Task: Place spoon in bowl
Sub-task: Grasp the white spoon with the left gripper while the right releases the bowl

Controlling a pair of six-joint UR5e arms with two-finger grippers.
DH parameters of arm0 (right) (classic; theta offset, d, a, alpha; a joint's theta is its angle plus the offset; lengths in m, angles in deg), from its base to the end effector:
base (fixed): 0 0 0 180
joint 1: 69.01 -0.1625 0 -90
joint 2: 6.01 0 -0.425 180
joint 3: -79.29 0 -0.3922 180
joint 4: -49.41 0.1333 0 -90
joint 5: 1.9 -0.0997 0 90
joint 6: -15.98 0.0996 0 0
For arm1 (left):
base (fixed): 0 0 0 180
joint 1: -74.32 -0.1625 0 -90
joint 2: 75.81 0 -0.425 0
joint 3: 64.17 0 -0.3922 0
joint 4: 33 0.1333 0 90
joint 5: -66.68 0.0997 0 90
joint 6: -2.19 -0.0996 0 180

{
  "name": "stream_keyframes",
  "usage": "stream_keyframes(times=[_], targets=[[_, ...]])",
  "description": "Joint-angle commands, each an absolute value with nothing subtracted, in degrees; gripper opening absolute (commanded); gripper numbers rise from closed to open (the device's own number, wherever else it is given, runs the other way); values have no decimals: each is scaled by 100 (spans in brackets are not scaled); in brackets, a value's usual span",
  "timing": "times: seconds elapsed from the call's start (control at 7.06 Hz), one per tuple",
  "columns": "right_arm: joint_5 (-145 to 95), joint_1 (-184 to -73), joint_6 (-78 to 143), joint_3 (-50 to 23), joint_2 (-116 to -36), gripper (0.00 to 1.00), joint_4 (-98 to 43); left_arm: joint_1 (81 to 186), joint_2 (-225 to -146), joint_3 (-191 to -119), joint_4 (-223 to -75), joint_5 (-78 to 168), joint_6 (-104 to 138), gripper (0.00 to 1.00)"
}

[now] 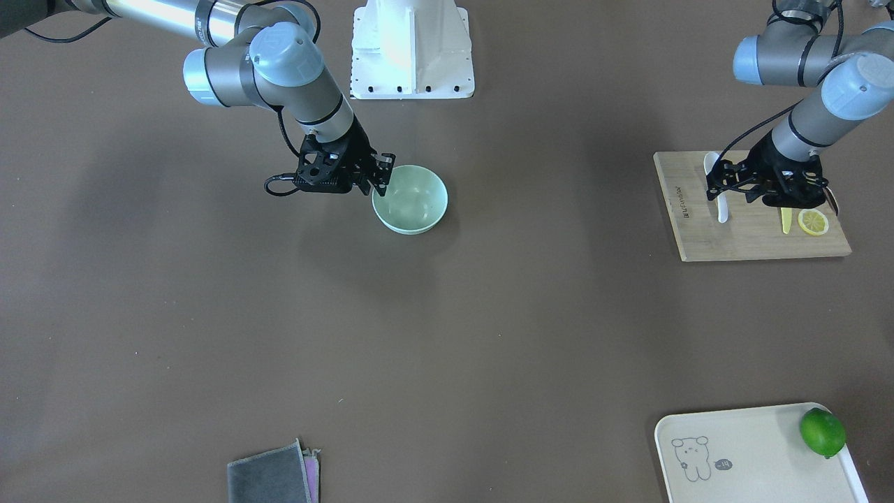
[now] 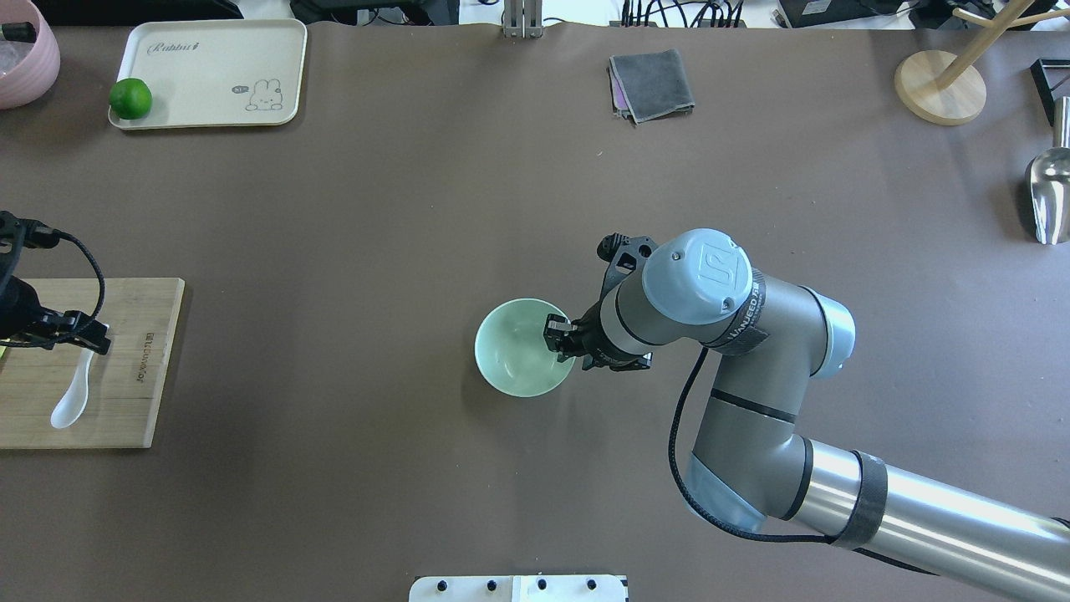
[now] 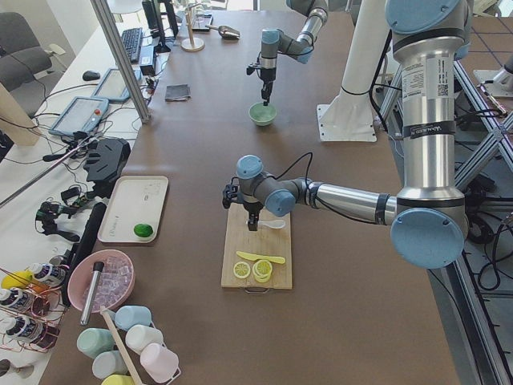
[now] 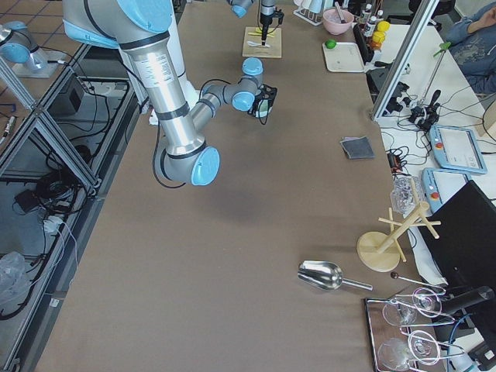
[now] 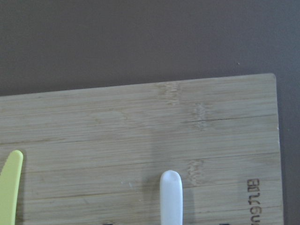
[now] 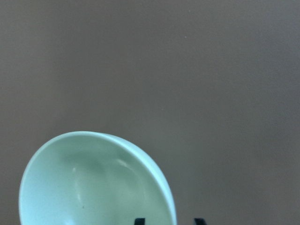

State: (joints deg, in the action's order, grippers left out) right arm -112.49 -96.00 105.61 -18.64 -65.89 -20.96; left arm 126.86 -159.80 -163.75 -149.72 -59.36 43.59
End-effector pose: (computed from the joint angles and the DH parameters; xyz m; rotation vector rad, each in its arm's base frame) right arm -0.5384 -0.3845 0.2540 -0.0837 -1.0461 0.2405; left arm 0.2288 -0.4214 0.5800 0.0046 0.7982 0.1011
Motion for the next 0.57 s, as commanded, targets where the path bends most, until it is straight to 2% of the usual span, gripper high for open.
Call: stream_keyframes(times=[0.0,0.28,0.42], targets=[[-11247,-9634,10536,-2002,-6595,100,-2090,12635,-15983,-16323,-14981,-5936,4358,74],[-11282,-9722,10536,-2056,-6656,100,-2099,12565,-15983,-16270,-15033,-5936,4367,65],[-11300,-9757,10536,-2056,-6674,100,-2099,12538,-15992,-16261,-15086,-5936,4541,55]])
